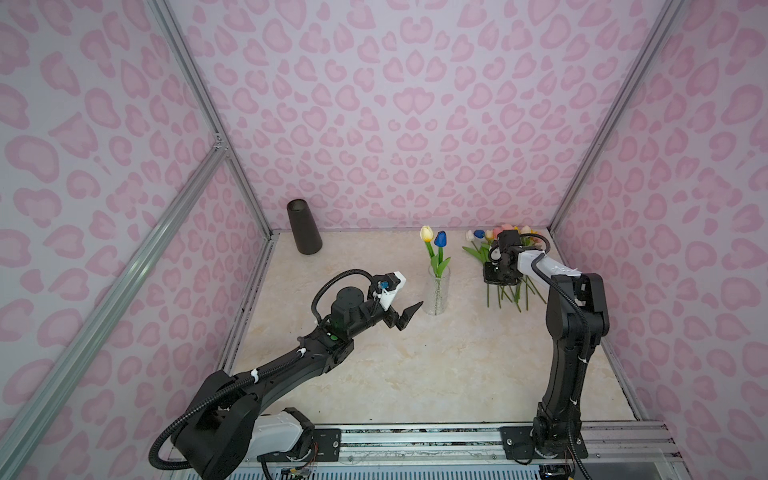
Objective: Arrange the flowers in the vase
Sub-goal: 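Lower the right gripper onto the tulip pile and grasp a stem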
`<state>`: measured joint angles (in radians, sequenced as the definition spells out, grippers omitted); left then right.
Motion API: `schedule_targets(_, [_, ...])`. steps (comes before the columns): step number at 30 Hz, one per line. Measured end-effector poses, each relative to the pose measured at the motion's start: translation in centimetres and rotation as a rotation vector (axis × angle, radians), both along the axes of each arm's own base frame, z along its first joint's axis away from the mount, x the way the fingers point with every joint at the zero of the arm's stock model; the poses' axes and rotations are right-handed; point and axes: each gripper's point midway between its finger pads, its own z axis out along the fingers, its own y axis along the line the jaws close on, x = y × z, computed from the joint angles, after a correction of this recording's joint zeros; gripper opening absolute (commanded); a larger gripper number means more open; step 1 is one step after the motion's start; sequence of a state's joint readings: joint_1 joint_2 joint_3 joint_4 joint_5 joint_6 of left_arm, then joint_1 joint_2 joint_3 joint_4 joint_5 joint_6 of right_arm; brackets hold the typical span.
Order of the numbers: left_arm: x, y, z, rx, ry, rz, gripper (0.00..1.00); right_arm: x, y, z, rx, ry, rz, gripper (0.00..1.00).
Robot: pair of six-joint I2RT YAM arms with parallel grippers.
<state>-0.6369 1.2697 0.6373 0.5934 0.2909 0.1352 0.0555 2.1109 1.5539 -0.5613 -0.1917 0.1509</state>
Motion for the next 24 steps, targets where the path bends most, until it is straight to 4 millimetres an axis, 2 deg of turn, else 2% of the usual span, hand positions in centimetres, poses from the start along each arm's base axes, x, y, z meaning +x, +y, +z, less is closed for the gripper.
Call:
schedule_targets(12, [-0.2,-0.4,0.3,-0.002,-0.007,-0.011,0.97,1.3,-0.4,-1.2,-0.013,-0.007,-0.056,0.27])
schedule_targets(24, [-0.2,-0.2,0.7,0.002,-0.027,0.0,0.97,2.4,-0.7,-1.2,-0.033,-0.031,-0.072,0.09])
